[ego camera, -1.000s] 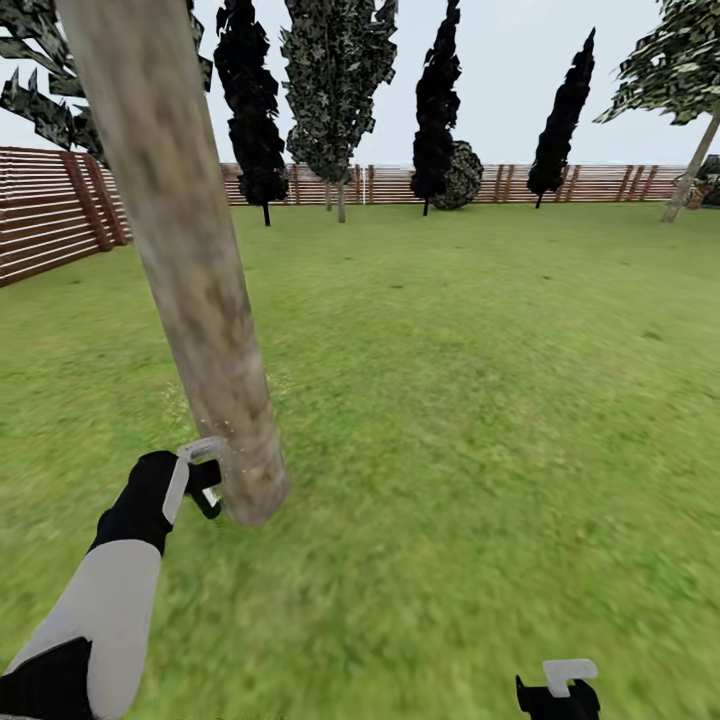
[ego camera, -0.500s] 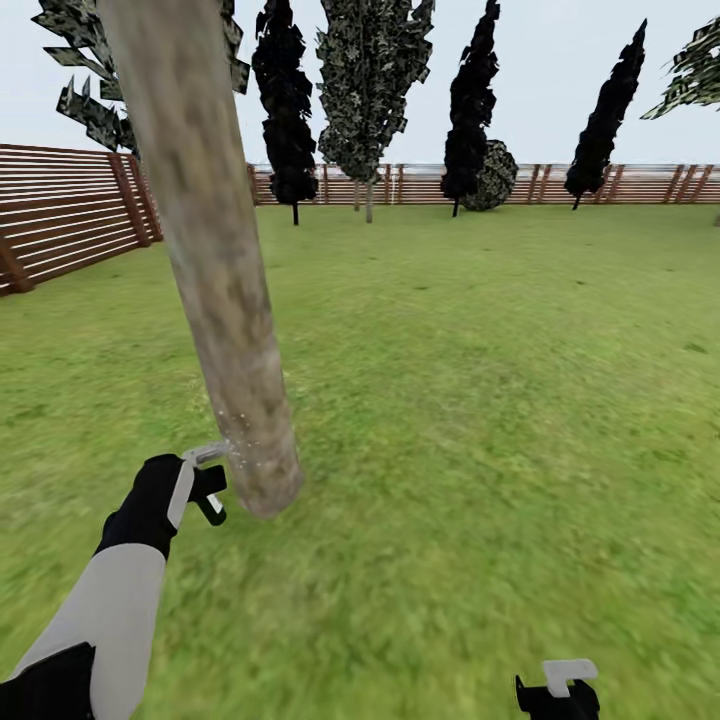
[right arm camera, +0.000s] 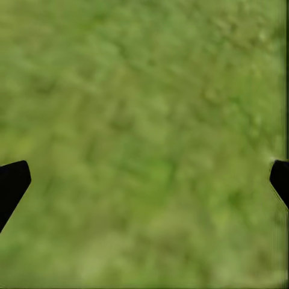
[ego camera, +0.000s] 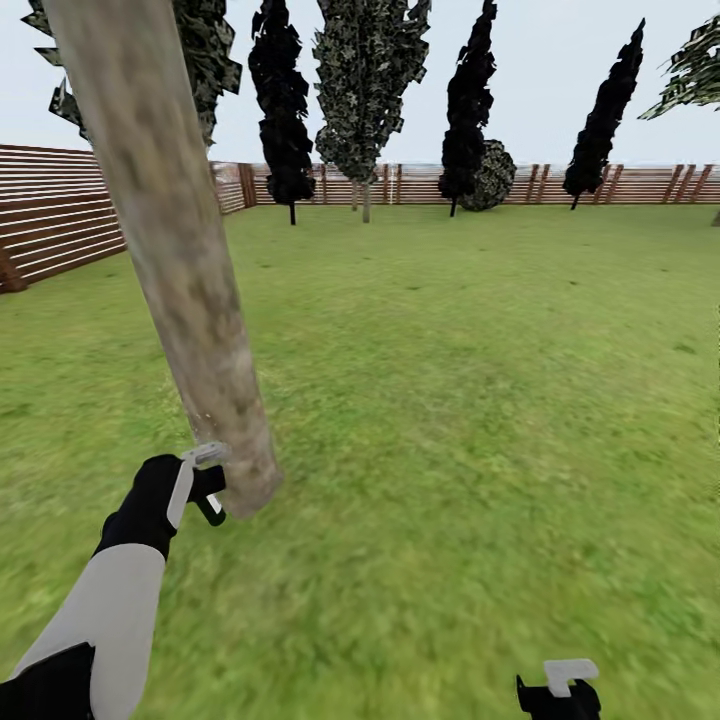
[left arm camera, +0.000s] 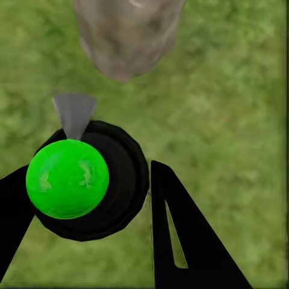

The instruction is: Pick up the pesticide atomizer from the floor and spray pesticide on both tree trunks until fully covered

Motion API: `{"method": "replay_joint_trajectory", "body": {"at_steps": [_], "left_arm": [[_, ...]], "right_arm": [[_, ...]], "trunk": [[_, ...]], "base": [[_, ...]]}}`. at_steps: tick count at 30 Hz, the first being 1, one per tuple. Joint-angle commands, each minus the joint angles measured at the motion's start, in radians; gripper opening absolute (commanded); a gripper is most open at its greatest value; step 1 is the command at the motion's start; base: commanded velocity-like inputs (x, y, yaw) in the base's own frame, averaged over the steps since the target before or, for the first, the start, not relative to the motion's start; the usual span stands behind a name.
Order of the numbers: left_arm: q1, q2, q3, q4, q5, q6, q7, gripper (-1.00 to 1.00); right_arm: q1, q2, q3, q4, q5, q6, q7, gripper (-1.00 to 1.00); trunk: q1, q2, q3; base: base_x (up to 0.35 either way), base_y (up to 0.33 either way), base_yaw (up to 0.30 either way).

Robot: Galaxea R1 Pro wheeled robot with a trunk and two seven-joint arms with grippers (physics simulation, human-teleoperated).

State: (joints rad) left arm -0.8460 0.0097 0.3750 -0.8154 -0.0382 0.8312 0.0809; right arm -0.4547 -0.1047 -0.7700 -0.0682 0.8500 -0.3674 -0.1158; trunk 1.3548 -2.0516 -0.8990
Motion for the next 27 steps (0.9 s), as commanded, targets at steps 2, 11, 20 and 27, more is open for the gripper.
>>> {"method": "replay_joint_trajectory", "body": {"at_steps": [2, 11, 20, 27], "left_arm": [[-0.001, -0.001, 0.003, -0.002, -0.003, 0.005, -0.001, -1.0], [-0.001, -0.001, 0.007, -0.002, -0.003, 0.005, 0.0, -1.0], [-0.001, -0.001, 0.007, -0.002, -0.003, 0.005, 0.002, -1.0], [-0.001, 0.001, 0.007, -0.001, -0.003, 0.005, 0.0, -1.0]], "right_arm": [[-0.001, 0.0, -0.006, 0.002, 0.011, -0.003, -0.005, 1.0], [-0.001, 0.002, -0.006, 0.002, 0.011, -0.004, -0.005, 1.0], [-0.001, 0.002, -0.006, 0.002, 0.011, -0.003, -0.005, 1.0], [-0.001, -0.003, -0.006, 0.002, 0.012, -0.004, -0.005, 1.0]], "trunk": [[0.0, 0.0, -0.001], [0.0, 0.0, -0.001], [0.0, 0.0, -0.001], [0.0, 0.0, -0.001]], "base": [[0.0, -0.274, 0.007], [0.0, -0.274, 0.239], [0.052, -0.274, 0.273], [0.081, -0.274, 0.091]]}}
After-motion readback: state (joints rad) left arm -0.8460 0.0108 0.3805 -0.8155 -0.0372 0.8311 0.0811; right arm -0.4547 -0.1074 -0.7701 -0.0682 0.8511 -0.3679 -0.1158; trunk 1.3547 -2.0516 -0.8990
